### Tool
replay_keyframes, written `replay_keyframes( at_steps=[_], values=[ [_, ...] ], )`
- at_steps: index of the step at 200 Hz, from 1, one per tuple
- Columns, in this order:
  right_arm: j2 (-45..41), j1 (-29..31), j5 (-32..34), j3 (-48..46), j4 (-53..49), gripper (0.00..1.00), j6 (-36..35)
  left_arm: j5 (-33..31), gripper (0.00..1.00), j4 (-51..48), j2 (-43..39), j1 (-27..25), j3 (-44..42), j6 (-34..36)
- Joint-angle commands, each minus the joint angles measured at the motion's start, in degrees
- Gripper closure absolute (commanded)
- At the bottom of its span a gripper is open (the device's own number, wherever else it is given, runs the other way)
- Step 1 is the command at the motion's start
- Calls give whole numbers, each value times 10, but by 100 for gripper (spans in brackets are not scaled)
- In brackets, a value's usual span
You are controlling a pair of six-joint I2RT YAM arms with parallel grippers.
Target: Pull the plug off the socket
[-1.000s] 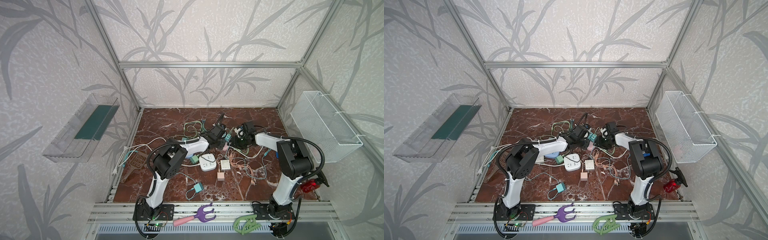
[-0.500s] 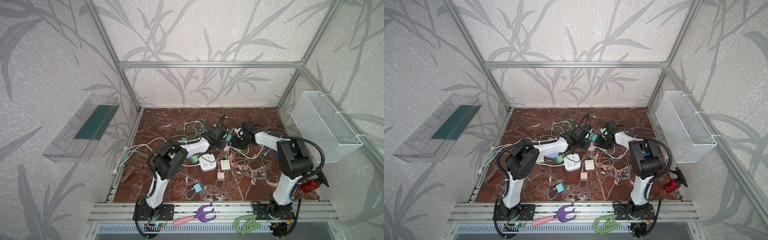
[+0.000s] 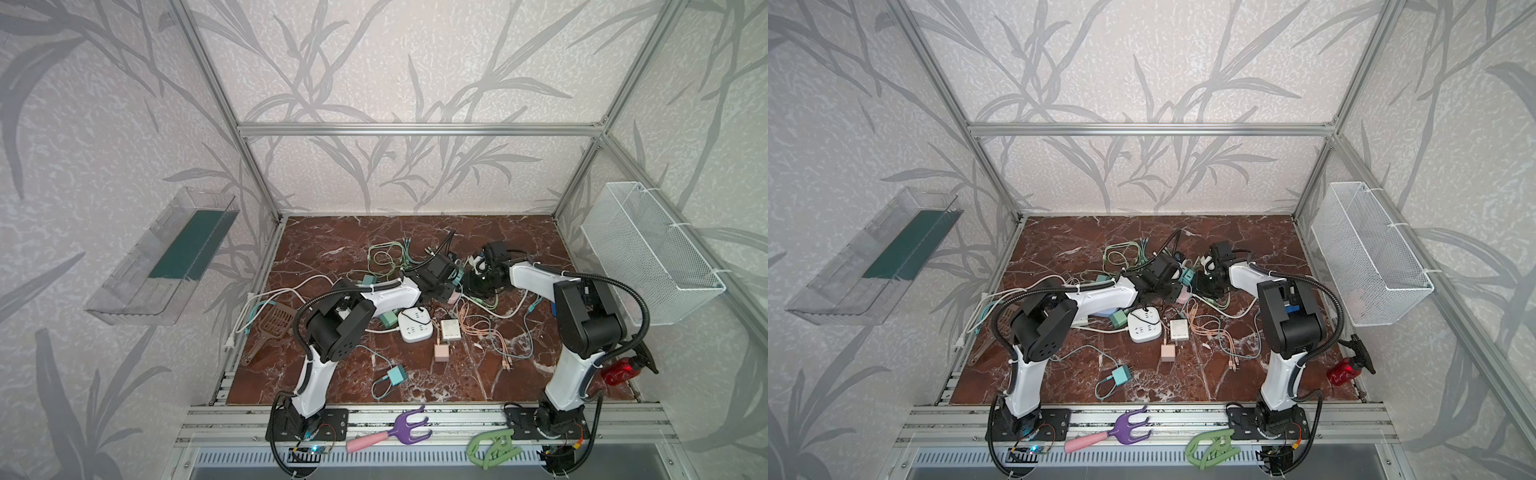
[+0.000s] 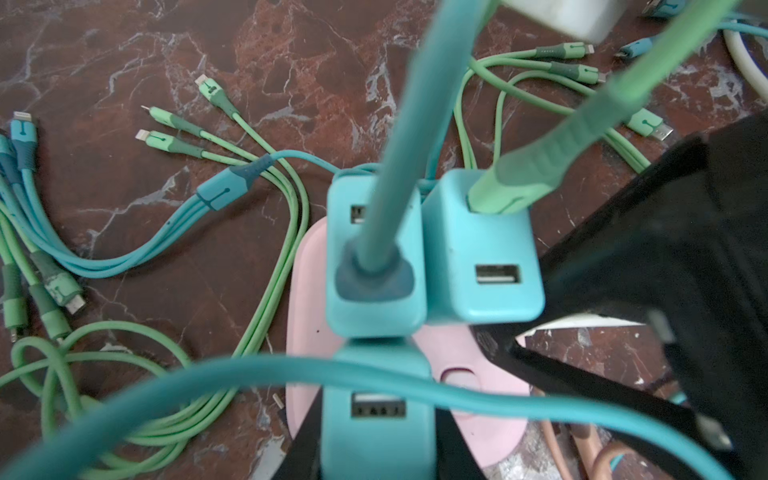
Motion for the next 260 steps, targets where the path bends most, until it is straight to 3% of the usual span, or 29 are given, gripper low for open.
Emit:
replay_keyframes(
  at_steps=[1,101,187,260],
  values=[
    [21,1,39,-2,-37,54,-9,15,86,-4,-14,-5,40,8],
    [-17,0,-17,-27,36,50,15,33,86,11,6,-7,36,-18],
    [-26,0,-67,-66,147,46,82,18,87,-24,31,-21,69,-13],
    [-25,3,-37,-73,114,47,67,1,87,-39,37,-30,84,-8]
  ],
)
